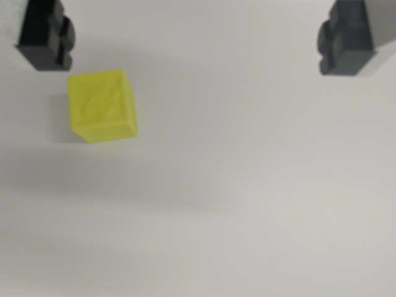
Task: Pick yellow cube
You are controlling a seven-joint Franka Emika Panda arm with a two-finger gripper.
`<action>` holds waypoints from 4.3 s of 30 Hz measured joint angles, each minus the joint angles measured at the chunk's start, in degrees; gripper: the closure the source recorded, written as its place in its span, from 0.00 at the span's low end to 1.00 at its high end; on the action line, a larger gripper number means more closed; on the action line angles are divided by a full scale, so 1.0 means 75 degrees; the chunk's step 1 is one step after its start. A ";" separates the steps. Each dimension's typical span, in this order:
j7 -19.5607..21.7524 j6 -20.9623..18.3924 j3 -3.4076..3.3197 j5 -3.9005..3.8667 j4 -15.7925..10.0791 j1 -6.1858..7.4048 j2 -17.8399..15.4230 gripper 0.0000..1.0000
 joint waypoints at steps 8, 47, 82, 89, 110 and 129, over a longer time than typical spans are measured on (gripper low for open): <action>-0.0354 0.0323 0.0000 0.0019 -0.0170 -0.0160 0.0196 0.00; -0.2081 0.1832 0.0003 0.0106 -0.0583 -0.0950 0.1502 0.00; -0.2929 0.3072 0.0011 0.0250 -0.0502 -0.1199 0.2930 0.00; -0.3141 0.3219 0.0010 0.0310 -0.0291 -0.1342 0.3297 0.00; -0.3159 0.3103 -0.0003 0.0298 -0.0324 -0.1359 0.3143 1.00; -0.3023 0.2420 -0.0001 0.0108 -0.0547 -0.1392 0.2229 1.00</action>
